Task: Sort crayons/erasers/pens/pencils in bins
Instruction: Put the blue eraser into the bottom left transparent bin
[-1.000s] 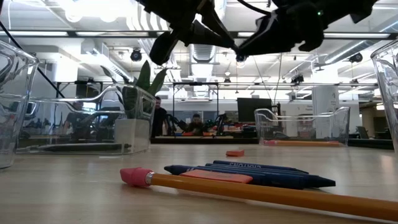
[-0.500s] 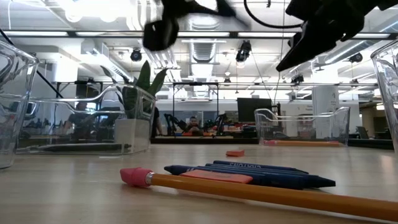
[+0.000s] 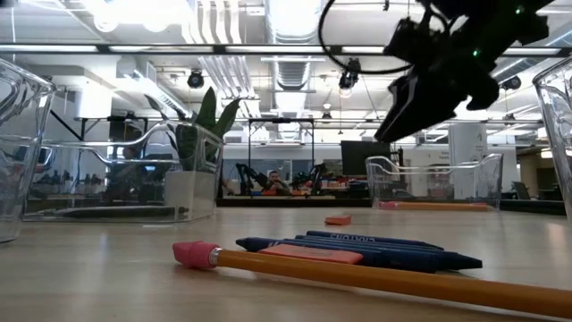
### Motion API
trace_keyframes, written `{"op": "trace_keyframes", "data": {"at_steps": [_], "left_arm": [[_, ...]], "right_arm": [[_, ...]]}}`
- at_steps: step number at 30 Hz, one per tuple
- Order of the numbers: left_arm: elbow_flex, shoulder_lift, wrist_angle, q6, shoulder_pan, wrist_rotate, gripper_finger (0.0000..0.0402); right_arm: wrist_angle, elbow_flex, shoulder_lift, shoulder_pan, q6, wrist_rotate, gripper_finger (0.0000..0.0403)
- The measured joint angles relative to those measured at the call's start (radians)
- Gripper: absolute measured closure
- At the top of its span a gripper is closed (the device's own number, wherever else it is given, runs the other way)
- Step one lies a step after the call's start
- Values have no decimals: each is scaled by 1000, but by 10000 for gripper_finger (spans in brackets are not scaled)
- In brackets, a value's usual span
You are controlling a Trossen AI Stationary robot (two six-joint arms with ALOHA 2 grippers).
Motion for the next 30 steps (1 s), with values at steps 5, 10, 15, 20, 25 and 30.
{"op": "trace_keyframes", "data": {"at_steps": [5,10,15,20,25,30], "left_arm": [[-3,-33,-245,-342,-104,71,388],[-5,-13,-383,-548,-149,104,388],[-7,55,-424,-589,-147,165,388],[-7,142,-424,-606,-146,179,388],[-7,235,-430,-614,-146,253,388],[-7,282,-442,-614,-146,339,388]], "right_arm": [[11,24,88,0,-38,0,232],[12,31,139,0,-39,0,232],[13,31,161,-1,-58,0,232],[14,31,146,-1,-57,0,232],[15,31,134,-1,-57,0,232],[18,31,132,-1,-57,0,232]]}}
